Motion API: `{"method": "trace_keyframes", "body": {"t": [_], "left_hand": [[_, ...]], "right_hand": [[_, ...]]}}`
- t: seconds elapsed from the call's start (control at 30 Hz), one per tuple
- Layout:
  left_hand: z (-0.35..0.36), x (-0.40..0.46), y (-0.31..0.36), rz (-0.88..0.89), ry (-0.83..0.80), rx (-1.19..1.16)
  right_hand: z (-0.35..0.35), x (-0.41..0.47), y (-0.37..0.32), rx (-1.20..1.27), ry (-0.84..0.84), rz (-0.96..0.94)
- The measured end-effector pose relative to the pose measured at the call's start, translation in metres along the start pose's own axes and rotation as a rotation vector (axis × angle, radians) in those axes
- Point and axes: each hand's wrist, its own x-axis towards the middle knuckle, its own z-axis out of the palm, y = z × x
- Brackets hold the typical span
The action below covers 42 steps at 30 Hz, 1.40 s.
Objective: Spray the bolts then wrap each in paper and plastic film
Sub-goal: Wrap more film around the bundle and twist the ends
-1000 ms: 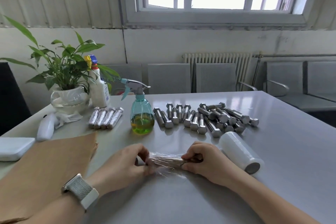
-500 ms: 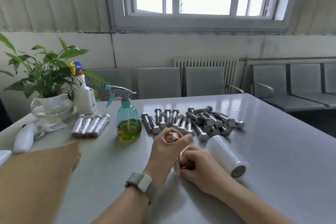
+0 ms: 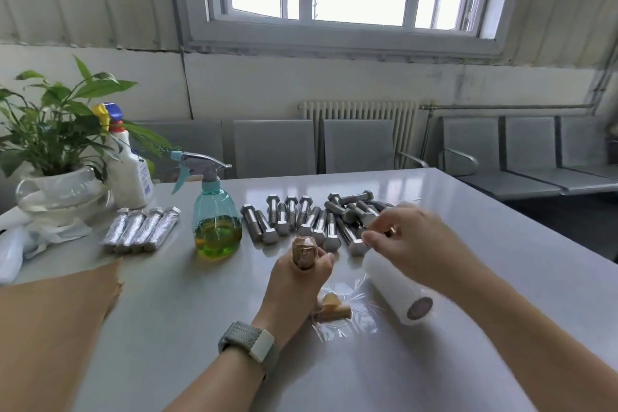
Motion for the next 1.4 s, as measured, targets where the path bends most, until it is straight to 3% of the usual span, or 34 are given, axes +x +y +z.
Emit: {"method": "trace_keyframes", "body": {"t": [0.03,0.1,0.17,0.3,0.4,0.9,1.13,1.23,1.4], "left_hand": [[-0.001,0.0,0.0,-0.008,-0.007,0.03],[0.0,0.001,0.0,-0.012,-0.031,0.109],[0.001,0.0,0.002,-0.005,-0.048,0.154],[0.005,-0.002,0.003,-0.077,-0.118,0.065],[0.012,-0.002,0.001,-0.118,-0.185,-0.031],[-0.003,-0.012,0.01,0.021,-0.19,0.139],[-0.053,-0.017,0.023,-0.077,-0.342,0.053],[-0.066,-0.02,0.021,-0.178,-0.334,-0.106],[-0.066,-0.026,0.013,-0.173,-0.387,-0.035]], "right_hand": [[-0.009,0.003,0.009,-0.129,-0.06,0.094],[-0.011,0.003,0.023,-0.266,-0.335,0.283],[-0.003,-0.001,0.025,-0.094,-0.537,0.416],[0.004,0.002,0.024,0.224,-0.52,0.535],[-0.005,0.01,0.021,0.669,-0.447,0.674],[-0.007,0.026,0.007,0.906,-0.511,0.559],[-0.001,0.026,-0.014,0.864,-0.562,0.466],[0.001,0.028,-0.023,0.879,-0.615,0.431],[-0.004,0.031,-0.034,0.74,-0.704,0.277]]}}
